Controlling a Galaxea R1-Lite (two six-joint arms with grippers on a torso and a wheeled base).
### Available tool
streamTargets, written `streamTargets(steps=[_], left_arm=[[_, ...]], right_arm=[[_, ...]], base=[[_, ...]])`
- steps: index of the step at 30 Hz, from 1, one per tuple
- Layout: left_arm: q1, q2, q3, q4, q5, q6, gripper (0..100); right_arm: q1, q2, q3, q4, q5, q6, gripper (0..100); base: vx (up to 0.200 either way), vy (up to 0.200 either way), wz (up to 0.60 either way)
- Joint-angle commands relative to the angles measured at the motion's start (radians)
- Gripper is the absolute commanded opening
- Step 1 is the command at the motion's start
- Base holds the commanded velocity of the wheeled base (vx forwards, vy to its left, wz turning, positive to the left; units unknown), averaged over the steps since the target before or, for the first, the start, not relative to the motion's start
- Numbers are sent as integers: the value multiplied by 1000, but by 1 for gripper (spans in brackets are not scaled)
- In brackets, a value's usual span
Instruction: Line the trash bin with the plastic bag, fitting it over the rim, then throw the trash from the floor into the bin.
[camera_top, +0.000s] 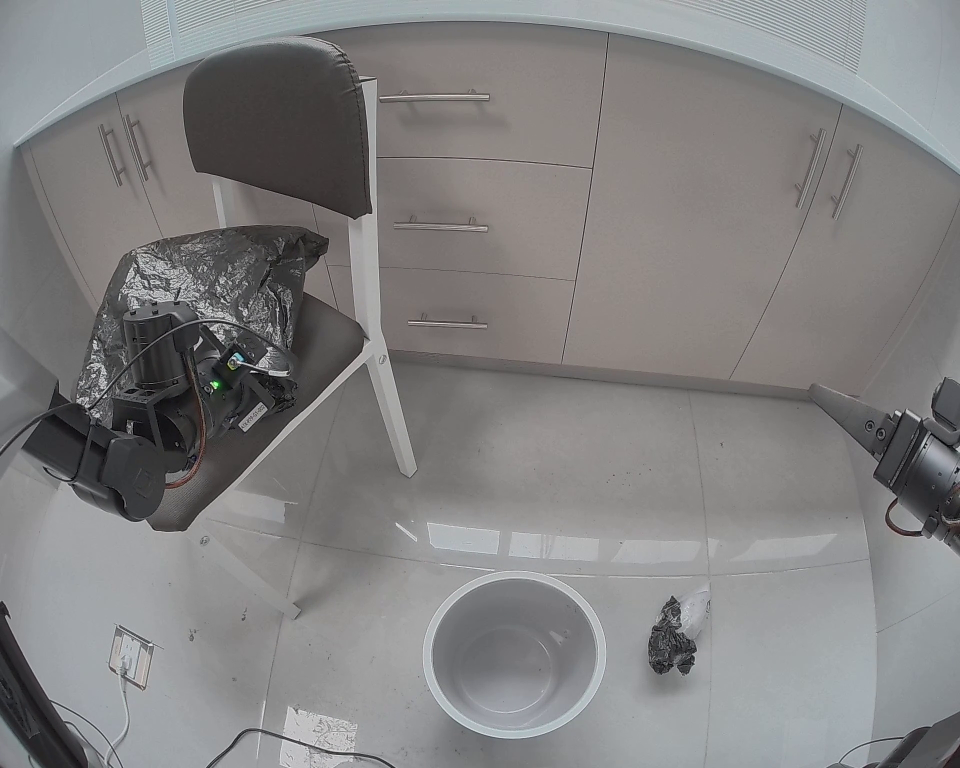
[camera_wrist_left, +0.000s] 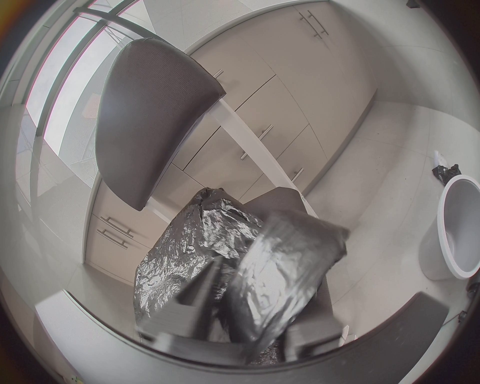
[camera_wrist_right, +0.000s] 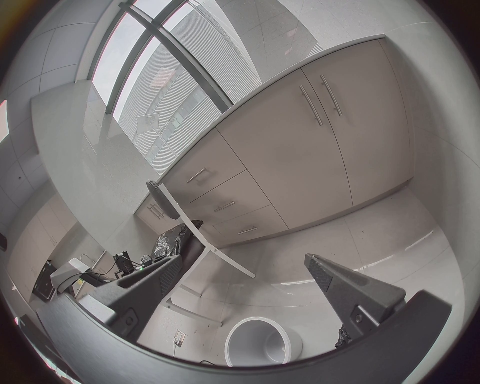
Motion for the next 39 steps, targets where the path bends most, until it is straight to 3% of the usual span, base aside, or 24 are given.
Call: streamTargets(steps=[1, 2, 7, 8, 9, 10, 11, 12, 13, 14, 15, 16, 17, 18, 20, 22, 24, 27, 35, 39], left_arm=[[3, 1, -2, 0, -4, -12, 0], [3, 1, -2, 0, -4, -12, 0], [-5, -2, -54, 0, -12, -494, 0], [-5, -3, -57, 0, -12, -526, 0], [-8, -13, -83, 0, -11, -745, 0], [-9, -19, -94, 0, -11, -826, 0], [-15, -42, -125, 12, -4, -1018, 0], [-17, -45, -128, 13, -4, -1041, 0], [-22, -106, -142, 47, -3, -1319, 0], [-22, -129, -143, 72, -3, -1406, 0], [-22, -189, -157, 187, -11, -1598, 0], [-26, -235, -180, 309, -20, -1719, 0], [-29, -250, -202, 372, -29, -1776, 0], [-29, -250, -202, 372, -29, -1776, 0], [-84, -275, -350, 675, -96, -1986, 0], [-106, -273, -398, 765, -132, -2044, 0], [-157, -272, -458, 895, -218, -2149, 0], [-232, -281, -461, 929, -288, -2225, 0], [-445, -309, -410, 929, -294, -2233, 0], [-509, -310, -412, 925, -294, -2233, 0]], right_arm=[[4, 4, 2, 0, 0, 0, 100], [4, 4, 2, 0, 0, 0, 100], [5, -9, 5, 1, 0, -9, 100], [5, -9, 5, 3, 0, -11, 100], [5, -3, 7, 4, 0, -18, 100], [7, 3, 7, 4, -1, -21, 100], [8, 18, 4, 6, 0, -35, 100], [8, 20, 4, 7, 0, -37, 100], [15, 60, -5, 7, -1, -67, 100], [18, 76, -9, 6, -1, -80, 100], [30, 112, -22, 6, 0, -109, 100], [44, 142, -35, 6, 0, -133, 100], [54, 159, -42, 6, -1, -145, 100], [54, 159, -42, 6, -1, -145, 100], [136, 262, -87, 6, -6, -205, 100], [173, 296, -102, 6, -7, -218, 100], [257, 360, -136, 7, -15, -234, 100], [337, 422, -176, 10, -34, -256, 100], [469, 526, -188, 7, -40, -261, 100], [502, 555, -190, 4, -41, -261, 100]], base=[[0, 0, 0], [0, 0, 0], [0, 0, 0], [0, 0, 0], [0, 0, 0], [0, 0, 0], [0, 0, 0], [0, 0, 0], [0, 0, 0], [0, 0, 0], [0, 0, 0], [0, 0, 0], [0, 0, 0], [0, 0, 0], [0, 0, 0], [0, 0, 0], [0, 0, 0], [0, 0, 0], [0, 0, 0], [0, 0, 0]])
